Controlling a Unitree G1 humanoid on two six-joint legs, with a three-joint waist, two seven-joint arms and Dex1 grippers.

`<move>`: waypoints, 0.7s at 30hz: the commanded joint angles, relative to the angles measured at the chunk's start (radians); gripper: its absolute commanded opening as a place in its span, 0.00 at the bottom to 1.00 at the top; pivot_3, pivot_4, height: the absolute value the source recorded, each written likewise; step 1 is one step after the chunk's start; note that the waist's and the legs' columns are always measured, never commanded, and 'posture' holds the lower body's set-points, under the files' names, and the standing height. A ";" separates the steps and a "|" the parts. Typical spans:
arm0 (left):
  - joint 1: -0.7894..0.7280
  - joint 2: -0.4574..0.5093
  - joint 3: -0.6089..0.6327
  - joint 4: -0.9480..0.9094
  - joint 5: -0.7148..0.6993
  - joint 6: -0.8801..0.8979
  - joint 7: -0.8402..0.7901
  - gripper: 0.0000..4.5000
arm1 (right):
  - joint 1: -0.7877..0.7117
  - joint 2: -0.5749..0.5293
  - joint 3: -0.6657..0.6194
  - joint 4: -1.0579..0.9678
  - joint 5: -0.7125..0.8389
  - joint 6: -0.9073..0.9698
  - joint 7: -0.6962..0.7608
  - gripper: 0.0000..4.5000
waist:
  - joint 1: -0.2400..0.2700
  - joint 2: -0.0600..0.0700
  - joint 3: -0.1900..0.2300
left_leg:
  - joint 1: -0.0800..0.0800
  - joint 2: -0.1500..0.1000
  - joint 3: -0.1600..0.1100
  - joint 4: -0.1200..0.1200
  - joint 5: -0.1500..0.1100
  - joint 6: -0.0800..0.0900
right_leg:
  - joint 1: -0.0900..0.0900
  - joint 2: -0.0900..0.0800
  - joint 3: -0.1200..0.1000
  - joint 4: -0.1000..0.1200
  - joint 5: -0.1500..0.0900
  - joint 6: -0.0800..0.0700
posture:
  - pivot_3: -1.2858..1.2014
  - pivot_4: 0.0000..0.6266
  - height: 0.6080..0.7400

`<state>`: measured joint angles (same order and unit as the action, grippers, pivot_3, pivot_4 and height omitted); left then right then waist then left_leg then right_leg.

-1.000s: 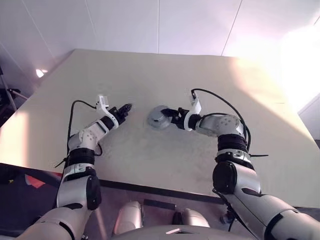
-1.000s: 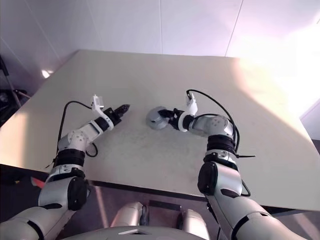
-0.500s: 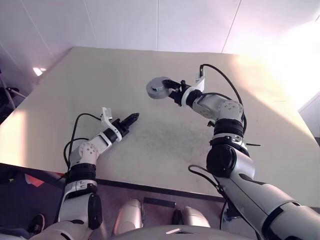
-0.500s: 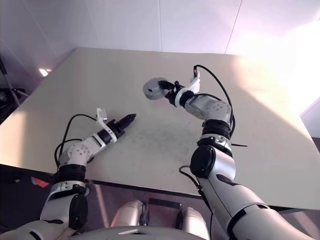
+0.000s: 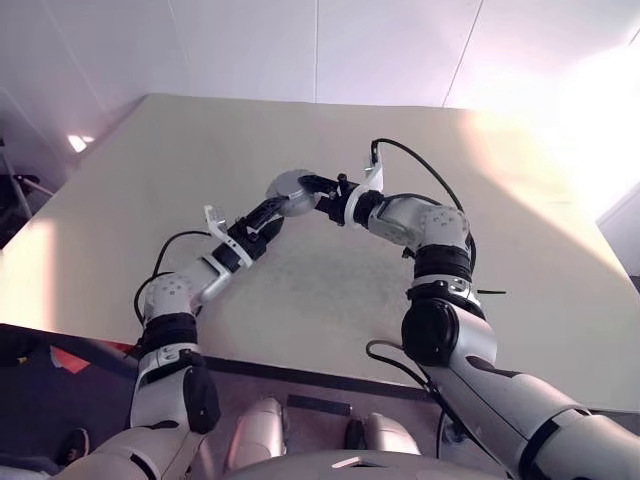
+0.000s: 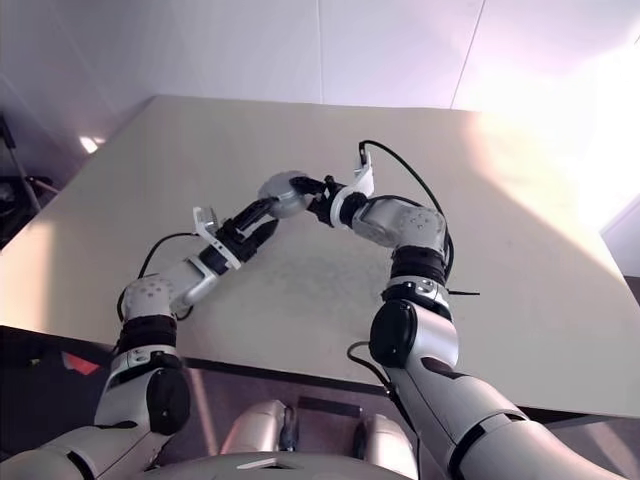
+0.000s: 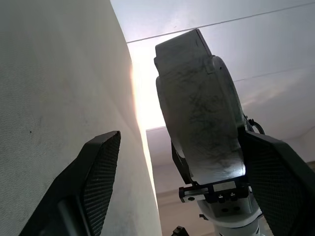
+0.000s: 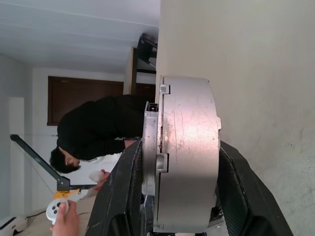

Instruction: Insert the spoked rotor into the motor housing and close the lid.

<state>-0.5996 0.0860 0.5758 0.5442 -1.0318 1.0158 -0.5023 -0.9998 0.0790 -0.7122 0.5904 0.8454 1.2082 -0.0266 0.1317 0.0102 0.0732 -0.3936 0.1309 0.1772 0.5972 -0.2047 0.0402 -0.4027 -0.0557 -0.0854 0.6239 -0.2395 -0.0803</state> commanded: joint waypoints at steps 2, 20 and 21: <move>-0.061 -0.013 0.030 0.051 -0.036 -0.027 0.009 0.89 | -0.006 0.014 0.026 -0.069 0.059 0.024 0.010 0.46 | 0.000 0.000 0.000 | 0.000 0.000 0.000 0.000 0.000 0.000 | 0.000 0.000 0.000 0.000 0.000 0.000 | 0.52 0.00 1.00; -0.029 0.026 0.025 0.044 -0.037 0.012 -0.017 0.89 | 0.010 0.000 0.056 -0.055 0.046 0.003 0.027 0.46 | -0.006 0.000 0.000 | 0.001 0.000 0.000 0.000 0.000 -0.001 | 0.001 0.000 0.000 0.000 0.001 0.002 | 0.52 0.00 1.00; -0.021 0.034 0.027 0.040 -0.038 0.017 -0.020 0.89 | 0.011 -0.003 0.058 -0.049 0.043 -0.001 0.028 0.46 | -0.007 0.000 0.000 | 0.001 0.000 0.000 0.000 0.000 -0.001 | 0.001 0.000 0.000 0.000 0.001 0.002 | 0.52 0.00 1.00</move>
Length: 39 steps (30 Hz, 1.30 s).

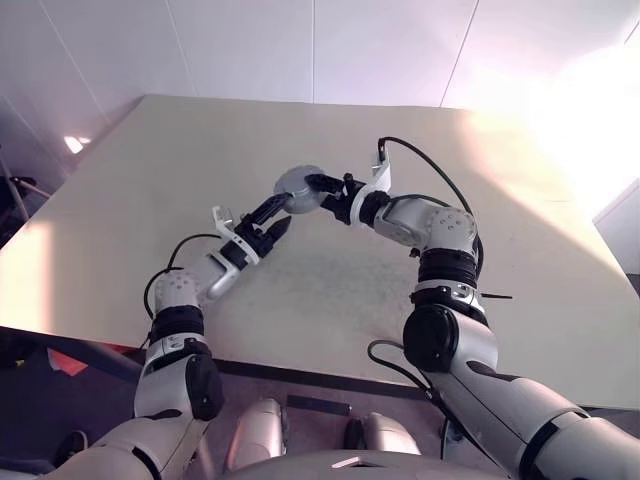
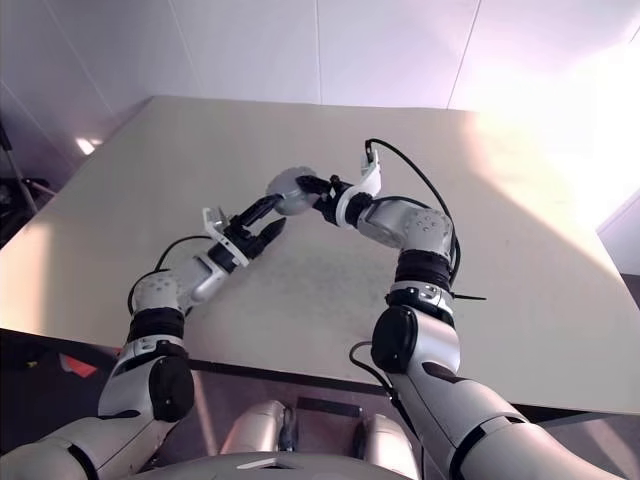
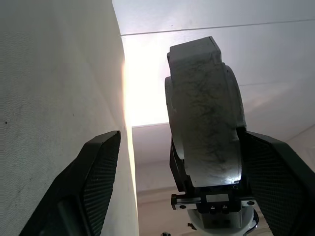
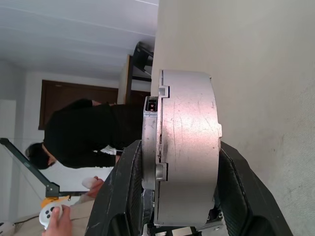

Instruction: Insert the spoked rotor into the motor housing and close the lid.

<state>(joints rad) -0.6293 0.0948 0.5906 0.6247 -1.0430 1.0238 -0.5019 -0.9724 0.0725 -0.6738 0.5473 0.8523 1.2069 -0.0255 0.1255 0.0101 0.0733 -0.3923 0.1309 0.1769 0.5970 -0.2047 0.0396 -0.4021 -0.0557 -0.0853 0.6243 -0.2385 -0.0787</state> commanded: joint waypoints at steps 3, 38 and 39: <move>0.037 0.043 0.010 -0.061 -0.028 0.026 -0.027 0.89 | -0.017 -0.006 0.028 0.011 0.035 -0.011 0.033 0.46 | 0.000 0.000 0.000 | 0.000 0.000 0.000 0.000 0.000 0.000 | 0.000 0.000 0.000 0.000 0.000 0.000 | 0.52 0.00 1.00; -0.115 -0.004 0.005 0.095 -0.008 -0.083 -0.020 0.89 | -0.007 -0.035 0.080 0.026 0.035 -0.042 0.060 0.46 | 0.002 0.000 0.000 | 0.002 0.000 0.000 0.001 0.000 0.000 | 0.004 0.000 0.000 0.000 0.000 0.000 | 0.52 0.00 1.00; -0.115 -0.004 0.004 0.096 -0.008 -0.083 -0.022 0.89 | -0.007 -0.035 0.081 0.023 0.036 -0.041 0.059 0.46 | 0.002 0.000 0.000 | 0.002 0.000 0.000 0.001 0.000 0.000 | 0.004 0.000 0.000 0.000 0.000 0.000 | 0.52 0.00 1.00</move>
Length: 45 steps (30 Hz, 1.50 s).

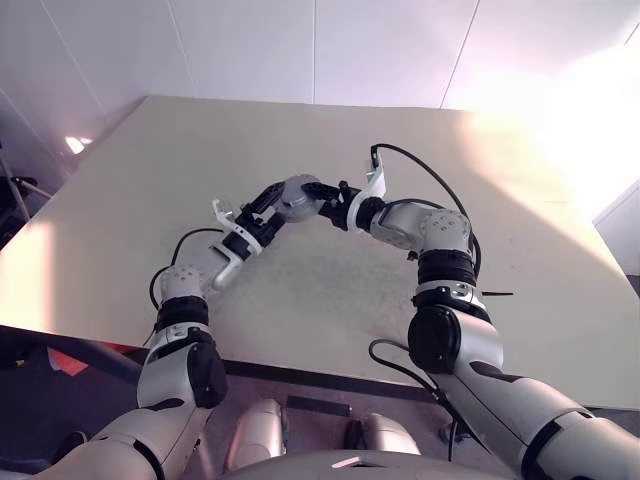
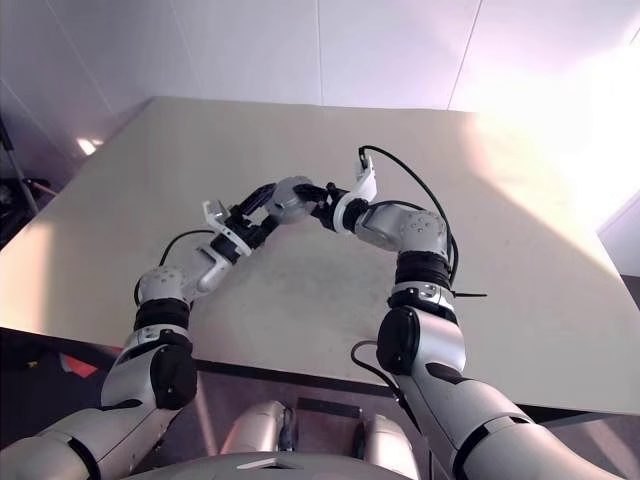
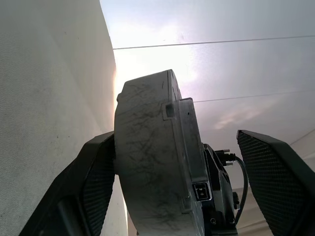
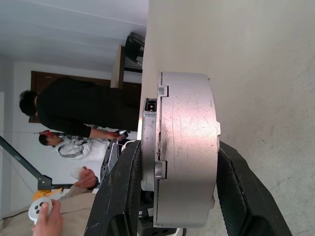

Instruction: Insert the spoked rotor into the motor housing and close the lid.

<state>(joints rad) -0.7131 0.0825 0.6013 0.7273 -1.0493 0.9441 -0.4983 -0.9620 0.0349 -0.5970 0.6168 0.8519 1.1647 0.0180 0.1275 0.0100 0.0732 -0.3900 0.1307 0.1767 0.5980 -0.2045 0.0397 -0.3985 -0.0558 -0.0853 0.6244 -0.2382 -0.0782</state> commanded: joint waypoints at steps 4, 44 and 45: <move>-0.033 0.006 -0.013 -0.005 0.009 -0.007 -0.031 0.89 | -0.016 0.002 0.006 -0.050 0.040 0.002 0.015 0.46 | 0.000 0.000 0.000 | 0.000 0.000 0.000 0.000 0.000 0.000 | 0.000 0.000 0.000 0.000 0.000 0.000 | 0.52 0.00 1.00; -0.048 0.045 -0.021 0.056 0.144 -0.191 -0.075 0.54 | -0.004 -0.049 0.158 -0.011 -0.202 -0.329 0.007 0.91 | -0.003 0.000 0.000 | 0.000 0.000 0.000 0.001 0.000 0.000 | 0.000 -0.001 0.000 0.001 0.000 0.000 | 0.52 0.00 1.00; -0.046 0.049 -0.015 0.056 0.145 -0.202 -0.074 0.54 | -0.003 -0.049 0.159 -0.009 -0.205 -0.332 0.008 0.91 | -0.003 0.000 0.000 | 0.000 0.000 0.000 0.001 0.000 0.000 | 0.000 -0.001 0.000 0.001 0.000 0.000 | 0.52 0.00 1.00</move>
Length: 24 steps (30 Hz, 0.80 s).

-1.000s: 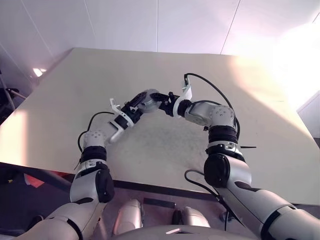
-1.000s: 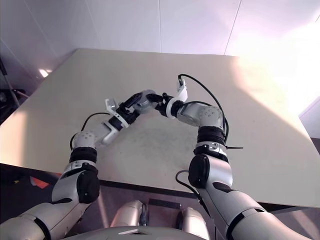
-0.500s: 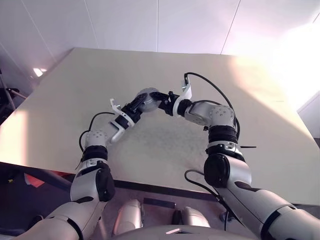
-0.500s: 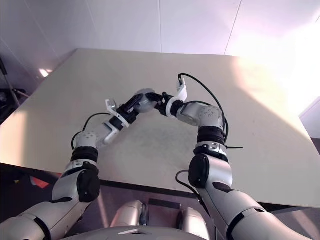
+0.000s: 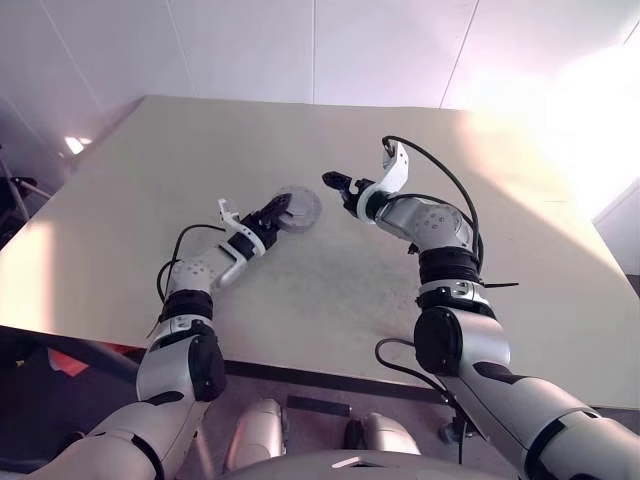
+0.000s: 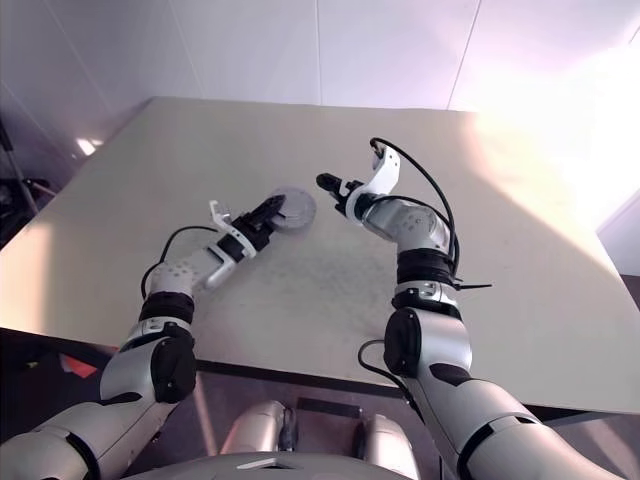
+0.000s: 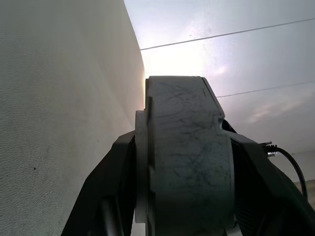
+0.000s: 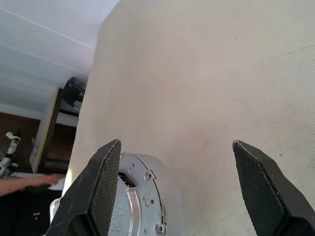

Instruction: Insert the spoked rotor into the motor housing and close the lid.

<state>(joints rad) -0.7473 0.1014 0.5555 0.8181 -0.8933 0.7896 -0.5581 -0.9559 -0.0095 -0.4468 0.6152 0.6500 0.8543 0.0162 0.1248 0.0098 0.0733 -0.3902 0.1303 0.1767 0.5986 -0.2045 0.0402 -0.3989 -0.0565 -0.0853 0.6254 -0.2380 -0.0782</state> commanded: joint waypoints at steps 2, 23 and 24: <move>-0.005 0.045 0.048 -0.039 -0.013 -0.074 -0.003 0.54 | -0.008 -0.005 0.011 -0.006 -0.008 -0.024 0.013 0.91 | 0.000 0.000 0.000 | 0.000 0.000 0.000 0.000 0.000 0.001 | 0.000 0.000 0.000 0.000 0.000 0.000 | 0.52 0.00 1.00; 0.049 0.215 0.153 -0.001 0.057 -0.311 0.068 0.64 | -0.031 0.006 0.036 0.065 -0.039 -0.038 0.050 0.92 | -0.002 -0.002 0.000 | 0.000 0.000 0.000 0.001 0.000 0.000 | 0.000 0.000 0.000 0.001 0.000 0.000 | 0.52 0.00 1.00; 0.049 0.225 0.153 -0.005 0.057 -0.311 0.060 0.68 | -0.033 0.006 0.040 0.073 -0.044 -0.043 0.052 0.92 | -0.003 -0.002 0.000 | 0.001 0.001 0.000 0.001 0.000 0.000 | 0.000 0.000 0.000 0.002 0.000 0.000 | 0.52 0.00 1.00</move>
<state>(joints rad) -0.6680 0.2847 0.7021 0.8502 -0.8324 0.5090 -0.4641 -0.9528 -0.0059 -0.4172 0.6972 0.6049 0.8292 0.0553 0.1218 0.0080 0.0733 -0.3894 0.1310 0.1768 0.5995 -0.2045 0.0404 -0.3990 -0.0561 -0.0853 0.6270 -0.2378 -0.0788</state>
